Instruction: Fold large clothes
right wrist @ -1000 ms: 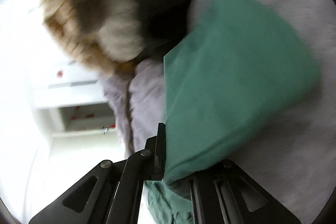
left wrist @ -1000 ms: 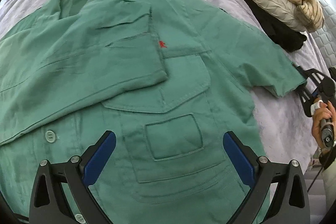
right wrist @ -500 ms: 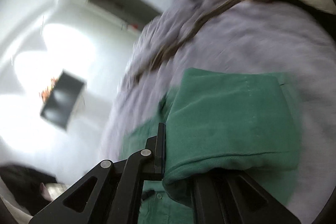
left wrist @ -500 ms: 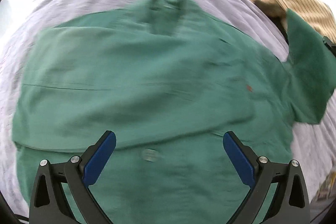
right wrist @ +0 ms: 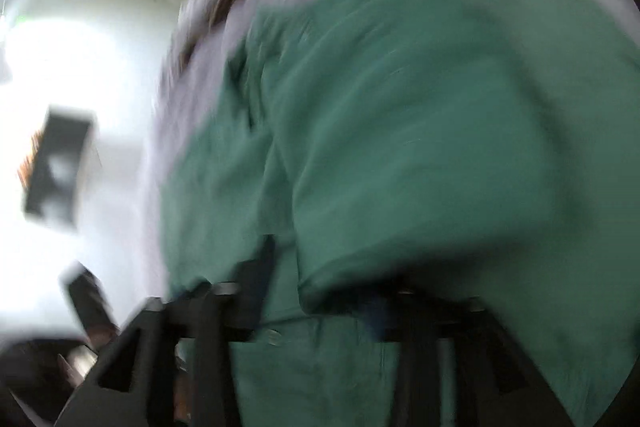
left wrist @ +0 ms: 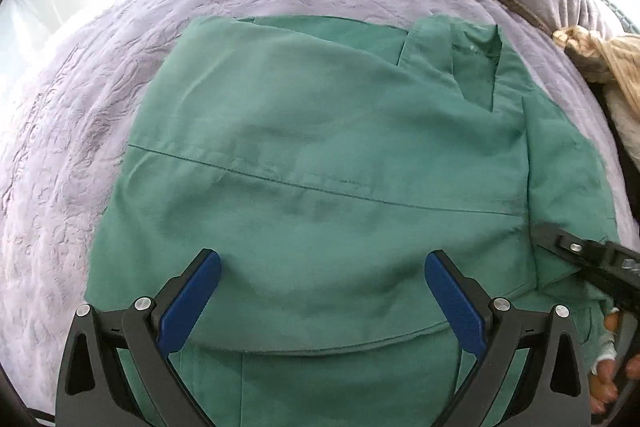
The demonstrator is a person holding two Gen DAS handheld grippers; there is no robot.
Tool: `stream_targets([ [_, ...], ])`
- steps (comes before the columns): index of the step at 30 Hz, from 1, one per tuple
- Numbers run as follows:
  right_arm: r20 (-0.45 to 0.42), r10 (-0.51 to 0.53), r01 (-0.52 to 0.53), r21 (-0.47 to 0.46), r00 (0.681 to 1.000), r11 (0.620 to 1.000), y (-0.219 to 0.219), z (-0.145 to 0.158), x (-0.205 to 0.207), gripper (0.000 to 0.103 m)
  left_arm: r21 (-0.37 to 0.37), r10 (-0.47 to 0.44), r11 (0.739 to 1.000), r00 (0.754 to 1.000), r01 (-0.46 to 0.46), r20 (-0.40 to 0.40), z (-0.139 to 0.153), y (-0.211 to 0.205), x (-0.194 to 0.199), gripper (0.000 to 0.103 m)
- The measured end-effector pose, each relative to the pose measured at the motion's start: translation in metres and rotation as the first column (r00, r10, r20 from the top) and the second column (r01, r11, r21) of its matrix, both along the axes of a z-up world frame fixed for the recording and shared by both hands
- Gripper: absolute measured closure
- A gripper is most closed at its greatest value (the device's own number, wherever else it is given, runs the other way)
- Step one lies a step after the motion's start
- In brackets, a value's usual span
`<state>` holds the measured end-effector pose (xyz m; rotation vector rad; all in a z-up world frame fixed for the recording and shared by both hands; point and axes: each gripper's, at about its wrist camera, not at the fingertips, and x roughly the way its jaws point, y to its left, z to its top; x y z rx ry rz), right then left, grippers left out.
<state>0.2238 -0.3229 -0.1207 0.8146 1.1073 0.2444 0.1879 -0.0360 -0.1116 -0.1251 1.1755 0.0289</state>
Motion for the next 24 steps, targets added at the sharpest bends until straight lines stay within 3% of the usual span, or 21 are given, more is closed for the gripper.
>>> stream_targets([
  [3,-0.027,-0.187,0.188,0.069,0.982,0.980,-0.033,0.001,-0.009,0.044,-0.048,-0.012,0.999,1.000,0.013,0.019,0.005,0.003,0.003,0.001],
  [5,-0.047,-0.251,0.255,0.098,0.967,0.962,-0.044,-0.001,-0.008,0.088,-0.103,-0.025,0.994,0.999,0.029,0.034,0.009,0.008,0.005,0.001],
  [8,0.031,-0.187,0.185,0.040,0.982,0.982,-0.032,0.018,0.006,0.089,-0.219,-0.033,0.975,0.998,0.043,0.052,0.015,0.019,0.007,0.001],
  [11,0.149,0.016,-0.006,-0.065,0.989,0.998,0.020,0.050,0.026,0.089,-0.336,-0.024,0.941,0.997,0.046,0.068,0.021,0.033,0.009,0.001],
  [14,0.157,0.249,-0.223,-0.165,0.956,0.961,0.082,0.054,0.029,0.085,-0.422,-0.014,0.906,0.998,0.042,0.069,0.023,0.046,0.006,0.001],
  [16,0.085,0.376,-0.348,-0.235,0.923,0.908,0.118,0.040,0.029,0.082,-0.446,-0.004,0.895,0.998,0.031,0.063,0.023,0.052,0.006,0.001],
  [17,0.039,0.417,-0.392,-0.275,0.908,0.878,0.132,0.032,0.027,0.073,-0.451,0.003,0.892,0.998,0.024,0.058,0.023,0.053,0.004,0.001],
  [18,-0.008,0.450,-0.431,-0.304,0.893,0.850,0.143,0.022,0.022,0.069,-0.456,0.009,0.890,0.999,0.015,0.050,0.021,0.054,0.004,0.001],
  [20,-0.037,0.461,-0.450,-0.299,0.887,0.841,0.147,0.013,0.014,0.064,-0.460,0.015,0.888,0.999,0.002,0.033,0.016,0.055,0.004,0.001],
  [24,-0.047,0.400,-0.400,-0.229,0.915,0.888,0.112,0.012,-0.012,0.056,-0.452,0.007,0.892,1.000,0.001,0.017,0.009,0.049,0.003,0.001],
])
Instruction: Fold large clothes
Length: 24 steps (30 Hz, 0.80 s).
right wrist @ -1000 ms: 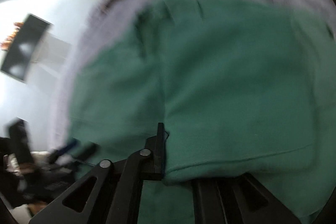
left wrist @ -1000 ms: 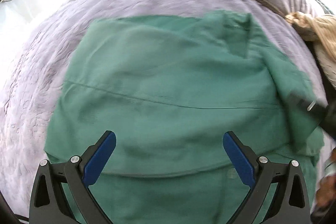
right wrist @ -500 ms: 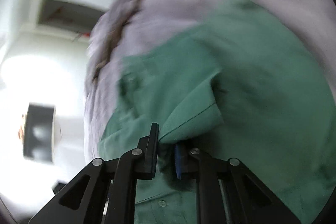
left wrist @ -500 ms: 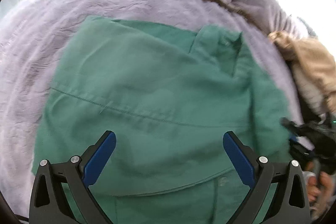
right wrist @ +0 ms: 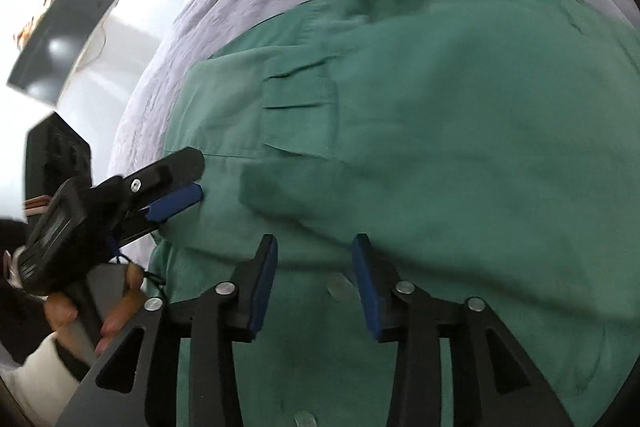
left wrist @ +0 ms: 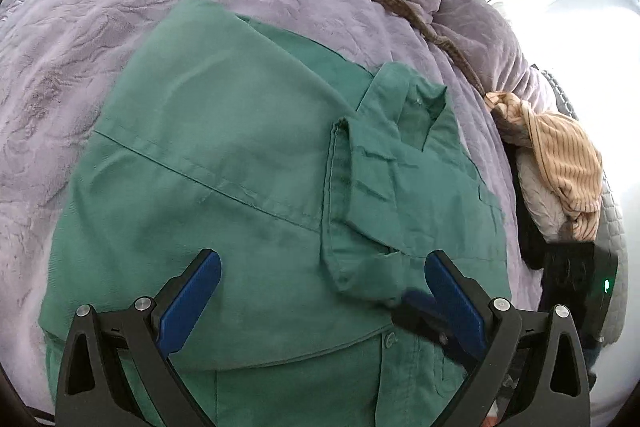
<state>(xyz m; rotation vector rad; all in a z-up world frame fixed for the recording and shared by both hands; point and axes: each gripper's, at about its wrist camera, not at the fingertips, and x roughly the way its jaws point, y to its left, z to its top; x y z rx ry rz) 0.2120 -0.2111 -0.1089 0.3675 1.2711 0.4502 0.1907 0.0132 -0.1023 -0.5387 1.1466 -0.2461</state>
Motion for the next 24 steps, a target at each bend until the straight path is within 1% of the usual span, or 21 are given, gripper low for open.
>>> stream_targets([
  [1,-0.007,-0.032,0.032,0.012,0.999,0.999,-0.015,0.001,-0.009,0.054,0.003,-0.003,1.000,1.000,0.003,-0.002,-0.001,-0.002,0.000,0.001],
  [4,-0.035,-0.137,0.139,0.039,0.990,0.990,-0.051,-0.002,-0.018,0.053,0.005,-0.022,1.000,1.000,0.022,-0.009,-0.002,-0.012,0.001,0.001],
  [5,-0.046,-0.180,0.183,0.054,0.983,0.982,-0.071,-0.002,-0.034,0.053,0.004,-0.031,1.000,0.999,0.031,-0.015,-0.003,-0.016,0.001,0.001],
  [6,-0.060,-0.241,0.245,0.074,0.969,0.967,-0.094,-0.004,-0.044,0.053,0.004,-0.042,0.999,0.999,0.042,-0.020,-0.004,-0.021,0.003,0.001],
  [8,-0.079,-0.340,0.347,0.106,0.937,0.932,-0.125,-0.002,-0.055,0.052,0.004,-0.069,0.998,0.997,0.069,-0.030,-0.005,-0.033,0.004,0.001],
  [9,-0.093,-0.405,0.414,0.129,0.910,0.901,-0.145,-0.004,-0.061,0.052,0.003,-0.084,0.996,0.996,0.084,-0.036,-0.007,-0.039,0.004,0.001],
  [11,-0.118,-0.493,0.507,0.171,0.862,0.845,-0.169,-0.009,-0.072,0.051,0.000,-0.115,0.993,0.992,0.115,-0.053,-0.011,-0.053,0.007,0.001],
  [12,-0.141,-0.544,0.562,0.193,0.827,0.805,-0.187,-0.013,-0.076,0.051,0.006,-0.126,0.992,0.990,0.126,-0.060,-0.014,-0.060,0.009,0.001],
  [15,-0.187,-0.636,0.663,0.244,0.748,0.708,-0.218,-0.023,-0.079,0.050,0.051,-0.141,0.988,0.987,0.145,-0.073,-0.021,-0.078,0.016,0.001],
  [17,-0.201,-0.673,0.700,0.267,0.712,0.662,-0.230,-0.027,-0.077,0.050,0.086,-0.127,0.987,0.989,0.133,-0.077,-0.024,-0.085,0.021,0.001],
  [18,-0.212,-0.687,0.716,0.288,0.695,0.636,-0.237,-0.030,-0.074,0.050,0.093,-0.120,0.988,0.990,0.126,-0.072,-0.024,-0.086,0.022,0.004],
  [19,-0.221,-0.693,0.723,0.309,0.686,0.617,-0.241,-0.032,-0.072,0.058,0.102,-0.112,0.988,0.991,0.118,-0.067,-0.023,-0.086,0.023,0.014],
  [20,-0.227,-0.700,0.730,0.328,0.677,0.599,-0.242,-0.033,-0.069,0.095,0.116,-0.106,0.987,0.992,0.114,-0.070,-0.023,-0.085,0.024,0.019],
  [21,-0.221,-0.710,0.736,0.336,0.669,0.588,-0.246,-0.030,-0.069,0.099,0.132,-0.102,0.985,0.992,0.111,-0.076,-0.023,-0.085,0.025,0.033],
  [22,-0.210,-0.719,0.740,0.332,0.663,0.585,-0.248,-0.028,-0.069,0.099,0.145,-0.095,0.984,0.992,0.105,-0.078,-0.023,-0.082,0.025,0.050],
  [23,-0.190,-0.729,0.741,0.335,0.658,0.581,-0.255,-0.024,-0.072,0.099,0.150,-0.091,0.983,0.993,0.102,-0.079,-0.022,-0.079,0.025,0.062],
  [24,-0.171,-0.734,0.741,0.326,0.657,0.587,-0.259,-0.020,-0.075,0.100,0.130,-0.094,0.986,0.992,0.104,-0.086,-0.022,-0.075,0.025,0.073],
])
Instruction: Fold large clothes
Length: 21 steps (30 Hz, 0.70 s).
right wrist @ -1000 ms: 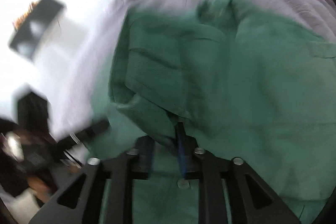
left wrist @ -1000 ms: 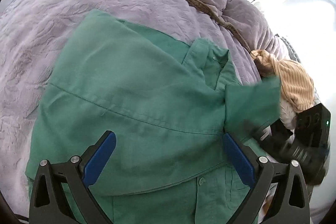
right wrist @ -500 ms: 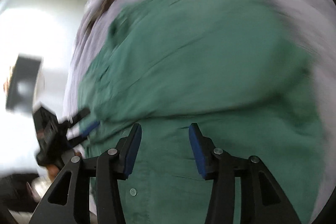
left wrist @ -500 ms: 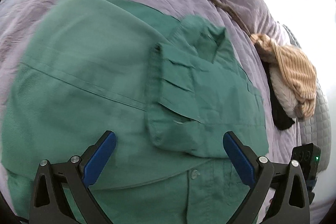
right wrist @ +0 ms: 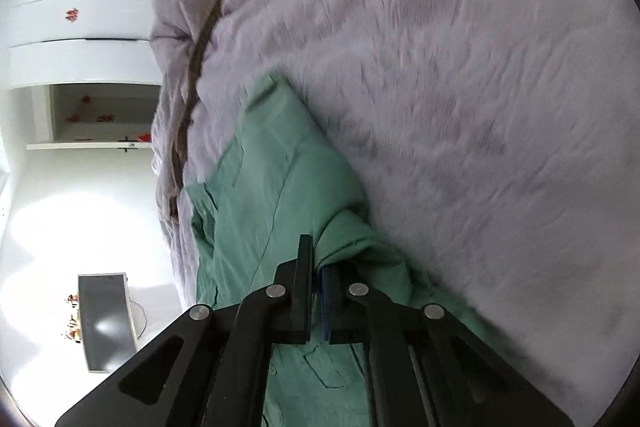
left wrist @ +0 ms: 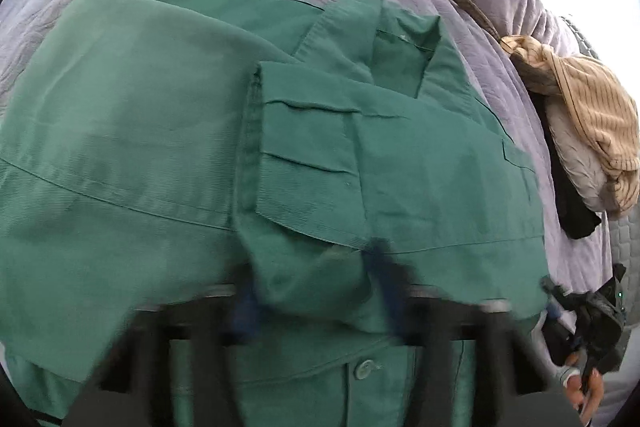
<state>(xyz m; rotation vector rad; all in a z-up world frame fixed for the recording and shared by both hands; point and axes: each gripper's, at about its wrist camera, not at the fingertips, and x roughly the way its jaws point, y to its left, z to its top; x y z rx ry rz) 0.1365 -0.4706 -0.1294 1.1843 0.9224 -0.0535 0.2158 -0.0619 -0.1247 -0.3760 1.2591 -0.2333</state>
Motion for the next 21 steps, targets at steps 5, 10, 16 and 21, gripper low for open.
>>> stream_targets([
  [5,-0.113,-0.011,0.003,-0.072,0.994,0.997,-0.016,-0.020,-0.025,0.100,0.001,0.012,1.000,1.000,-0.012,0.006,-0.002,0.004,-0.001,0.073],
  [10,-0.036,0.127,-0.129,-0.078,0.991,0.989,-0.012,0.005,-0.031,0.095,0.050,-0.011,0.999,1.000,0.010,0.023,0.000,-0.002,-0.002,0.073],
  [16,0.023,0.246,-0.232,-0.257,0.969,0.938,-0.020,0.053,0.025,0.036,0.088,-0.035,0.996,0.999,0.032,0.026,0.001,-0.005,-0.001,0.073],
  [21,-0.062,0.241,-0.249,-0.203,0.969,0.947,-0.037,0.012,0.097,0.038,0.106,-0.010,0.994,0.999,0.007,0.033,0.001,-0.007,-0.003,0.073],
])
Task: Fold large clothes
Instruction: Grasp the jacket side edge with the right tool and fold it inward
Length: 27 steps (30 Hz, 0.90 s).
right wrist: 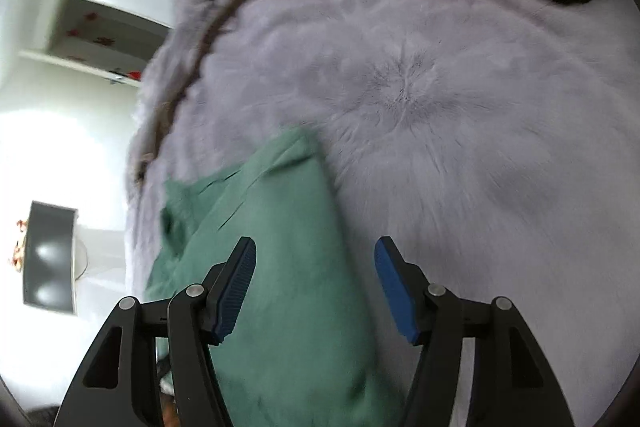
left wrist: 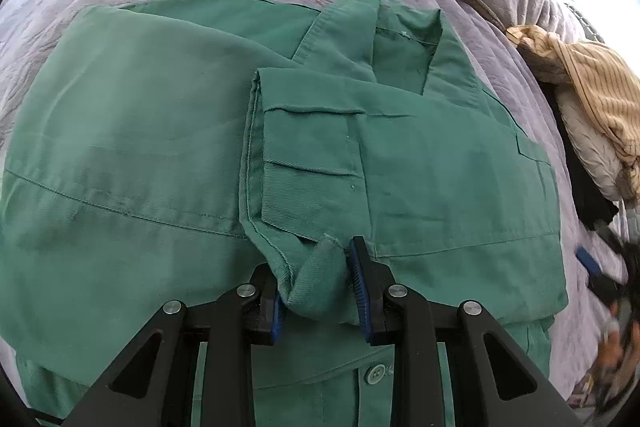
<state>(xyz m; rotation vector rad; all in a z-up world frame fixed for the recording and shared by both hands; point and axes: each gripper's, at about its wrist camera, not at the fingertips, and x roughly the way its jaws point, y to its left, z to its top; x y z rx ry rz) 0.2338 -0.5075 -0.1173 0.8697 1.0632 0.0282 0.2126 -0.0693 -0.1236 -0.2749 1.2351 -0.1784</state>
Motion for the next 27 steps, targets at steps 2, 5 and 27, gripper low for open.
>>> stream_targets([
  [2,-0.038,0.016,-0.014,0.043,0.999,0.999,0.001,-0.018,0.020,0.067,0.004,0.001,1.000,1.000,-0.001,0.003,0.000,-0.002,0.000,0.073],
  [5,-0.018,0.084,-0.083,0.070,0.996,0.994,0.016,-0.016,0.037,0.099,0.004,-0.001,1.000,1.000,0.001,0.000,0.000,-0.003,0.000,0.073],
  [27,-0.080,-0.106,0.128,0.357,0.991,0.925,0.009,-0.004,-0.126,0.085,0.219,-0.033,0.976,0.993,0.007,0.115,0.057,0.027,-0.007,0.025],
])
